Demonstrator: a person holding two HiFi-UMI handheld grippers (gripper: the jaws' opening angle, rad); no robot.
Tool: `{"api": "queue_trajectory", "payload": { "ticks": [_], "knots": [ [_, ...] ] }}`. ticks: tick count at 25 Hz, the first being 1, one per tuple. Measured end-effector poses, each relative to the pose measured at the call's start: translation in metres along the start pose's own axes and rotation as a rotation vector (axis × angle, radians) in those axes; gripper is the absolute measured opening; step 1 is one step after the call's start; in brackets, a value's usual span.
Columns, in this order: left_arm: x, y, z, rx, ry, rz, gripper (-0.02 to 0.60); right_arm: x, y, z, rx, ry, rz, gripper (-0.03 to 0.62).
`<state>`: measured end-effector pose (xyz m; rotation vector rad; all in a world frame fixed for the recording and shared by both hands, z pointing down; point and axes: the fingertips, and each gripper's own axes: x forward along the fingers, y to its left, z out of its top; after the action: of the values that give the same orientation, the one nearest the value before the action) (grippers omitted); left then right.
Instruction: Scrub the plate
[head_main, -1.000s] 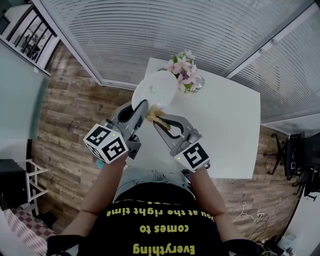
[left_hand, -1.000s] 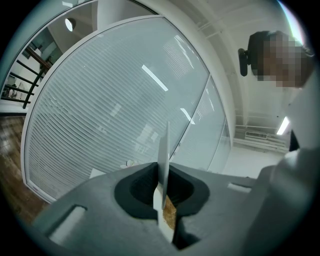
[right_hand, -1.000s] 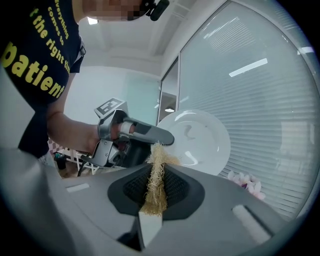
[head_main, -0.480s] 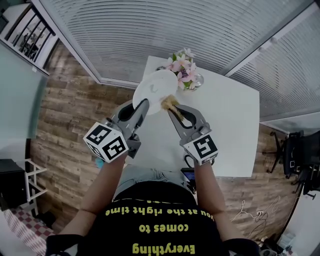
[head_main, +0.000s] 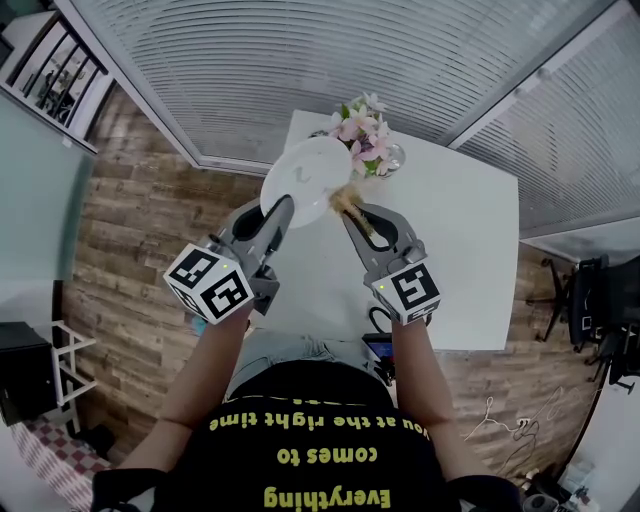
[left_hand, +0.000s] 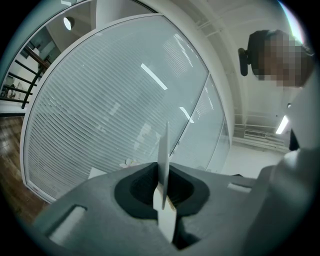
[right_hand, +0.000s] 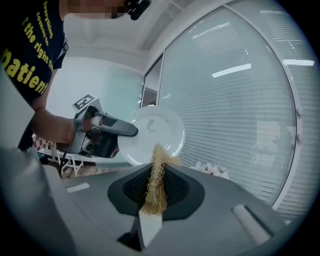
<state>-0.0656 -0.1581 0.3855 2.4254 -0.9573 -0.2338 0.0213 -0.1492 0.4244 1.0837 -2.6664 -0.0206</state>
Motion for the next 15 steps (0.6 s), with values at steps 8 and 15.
{"api": "queue_trajectory", "payload": {
  "ticks": [8,15],
  "knots": [
    [-0.002,0.002,0.001,0.007,0.002,0.016,0.020,0.006,0.027,-0.004,0.010,0.004,0.073,0.043],
    [-0.004,0.007,0.000,-0.001,-0.005,0.033,0.020,0.012,0.053,-0.005,0.027,-0.006,0.145,0.041]
  ]
}}
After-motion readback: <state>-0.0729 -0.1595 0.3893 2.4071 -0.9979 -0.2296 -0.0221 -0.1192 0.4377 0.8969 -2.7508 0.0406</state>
